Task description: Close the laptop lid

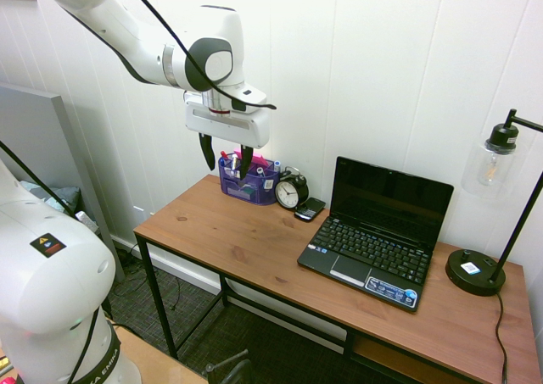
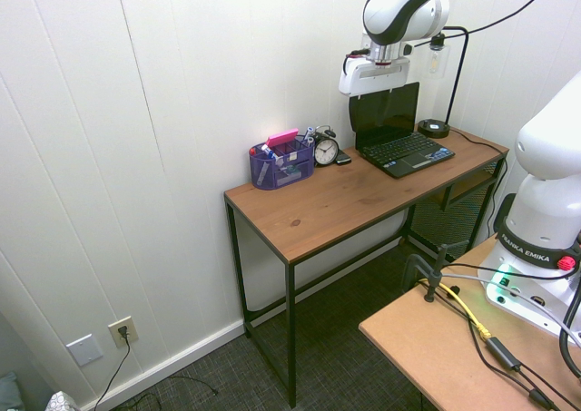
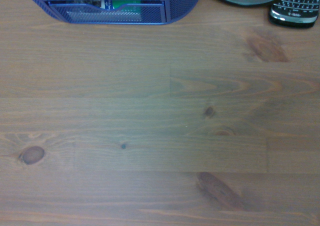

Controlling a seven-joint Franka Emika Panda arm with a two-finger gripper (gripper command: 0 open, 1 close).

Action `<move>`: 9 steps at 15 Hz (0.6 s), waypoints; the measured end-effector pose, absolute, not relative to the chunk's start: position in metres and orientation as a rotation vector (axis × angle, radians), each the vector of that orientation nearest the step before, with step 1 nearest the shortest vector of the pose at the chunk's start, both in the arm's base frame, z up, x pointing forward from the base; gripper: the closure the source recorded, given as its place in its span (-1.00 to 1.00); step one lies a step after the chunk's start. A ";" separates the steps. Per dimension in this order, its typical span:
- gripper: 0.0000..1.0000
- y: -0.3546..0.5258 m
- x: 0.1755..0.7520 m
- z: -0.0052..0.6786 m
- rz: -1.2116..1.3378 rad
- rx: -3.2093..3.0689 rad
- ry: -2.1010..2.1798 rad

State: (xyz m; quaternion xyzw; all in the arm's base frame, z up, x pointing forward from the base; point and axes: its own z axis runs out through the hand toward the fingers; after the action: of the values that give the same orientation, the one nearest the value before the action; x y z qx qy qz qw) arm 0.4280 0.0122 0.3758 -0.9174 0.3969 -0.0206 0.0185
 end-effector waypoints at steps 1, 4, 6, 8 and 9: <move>-1.00 0.012 0.428 0.375 -0.061 -2.851 1.234; -1.00 0.015 0.434 0.382 -0.124 -2.853 1.290; -1.00 0.011 0.448 0.392 -0.177 -2.838 1.332; -1.00 -0.004 0.472 0.396 -0.220 -2.823 1.382; -1.00 -0.017 0.487 0.394 -0.242 -2.807 1.406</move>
State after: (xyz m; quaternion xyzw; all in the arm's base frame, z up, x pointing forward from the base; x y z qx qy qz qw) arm 0.4869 -0.0168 0.3943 -0.8915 0.4464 -0.0769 -0.0034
